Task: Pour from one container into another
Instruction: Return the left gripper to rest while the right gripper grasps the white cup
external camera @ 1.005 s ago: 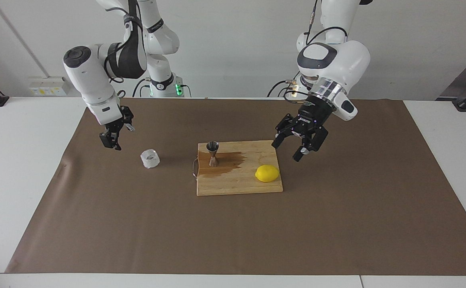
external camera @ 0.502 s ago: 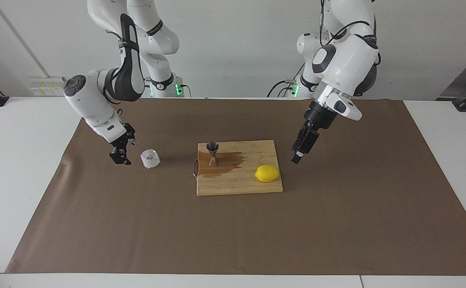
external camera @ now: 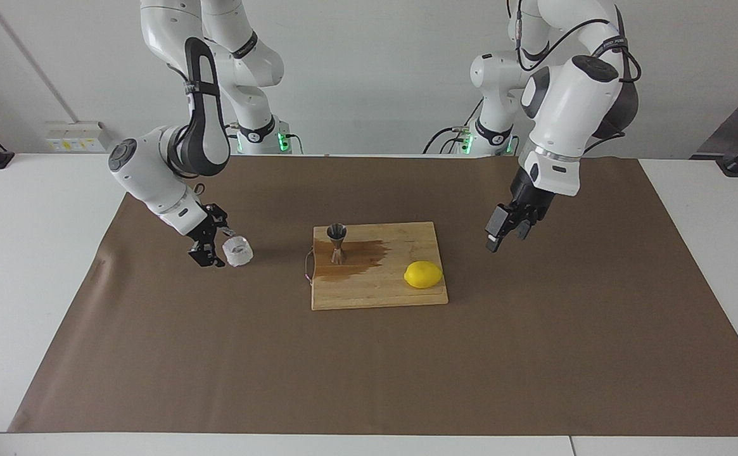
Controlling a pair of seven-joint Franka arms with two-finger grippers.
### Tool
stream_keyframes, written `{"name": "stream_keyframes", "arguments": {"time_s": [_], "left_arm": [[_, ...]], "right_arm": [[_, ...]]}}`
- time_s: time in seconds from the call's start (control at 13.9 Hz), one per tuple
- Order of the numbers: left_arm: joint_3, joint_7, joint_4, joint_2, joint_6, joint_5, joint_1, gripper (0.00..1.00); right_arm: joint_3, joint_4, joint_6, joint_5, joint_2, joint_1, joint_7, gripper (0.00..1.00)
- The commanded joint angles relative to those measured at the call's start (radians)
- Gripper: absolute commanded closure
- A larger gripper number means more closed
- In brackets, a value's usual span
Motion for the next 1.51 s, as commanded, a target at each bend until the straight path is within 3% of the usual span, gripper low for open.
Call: {"name": "stream_keyframes", "arguments": {"time_s": [0.0, 0.43, 0.57, 0.72, 0.86, 0.93, 1.22, 1.44], "left_arm": [[-0.006, 0.252, -0.006, -0.04, -0.137, 0.039, 0.052, 0.0], [-0.006, 0.608, 0.175, -0.025, -0.43, 0.056, 0.193, 0.0], [-0.008, 0.623, 0.167, -0.035, -0.427, 0.087, 0.197, 0.0], [-0.008, 0.621, 0.156, -0.042, -0.432, 0.088, 0.193, 0.0], [-0.006, 0.616, 0.147, -0.046, -0.442, 0.088, 0.194, 0.0], [-0.006, 0.613, 0.147, -0.051, -0.445, 0.09, 0.199, 0.0], [-0.006, 0.615, 0.166, -0.051, -0.514, 0.093, 0.219, 0.0], [-0.006, 0.61, 0.176, -0.063, -0.559, 0.09, 0.211, 0.0]], "right_arm": [[0.008, -0.038, 0.05, 0.04, -0.014, -0.002, -0.051, 0.0], [0.008, -0.052, 0.079, 0.08, -0.014, 0.014, -0.059, 0.0], [0.008, -0.06, 0.094, 0.082, -0.016, 0.025, -0.062, 0.03], [0.008, -0.057, 0.096, 0.082, -0.014, 0.029, -0.062, 0.31], [0.009, -0.057, 0.096, 0.091, -0.014, 0.029, -0.067, 0.72], [0.009, -0.057, 0.096, 0.092, -0.014, 0.029, -0.076, 1.0], [0.021, -0.028, 0.094, 0.154, -0.02, 0.031, -0.11, 1.0], [0.084, 0.024, 0.082, 0.16, -0.034, 0.031, -0.034, 1.0]]}}
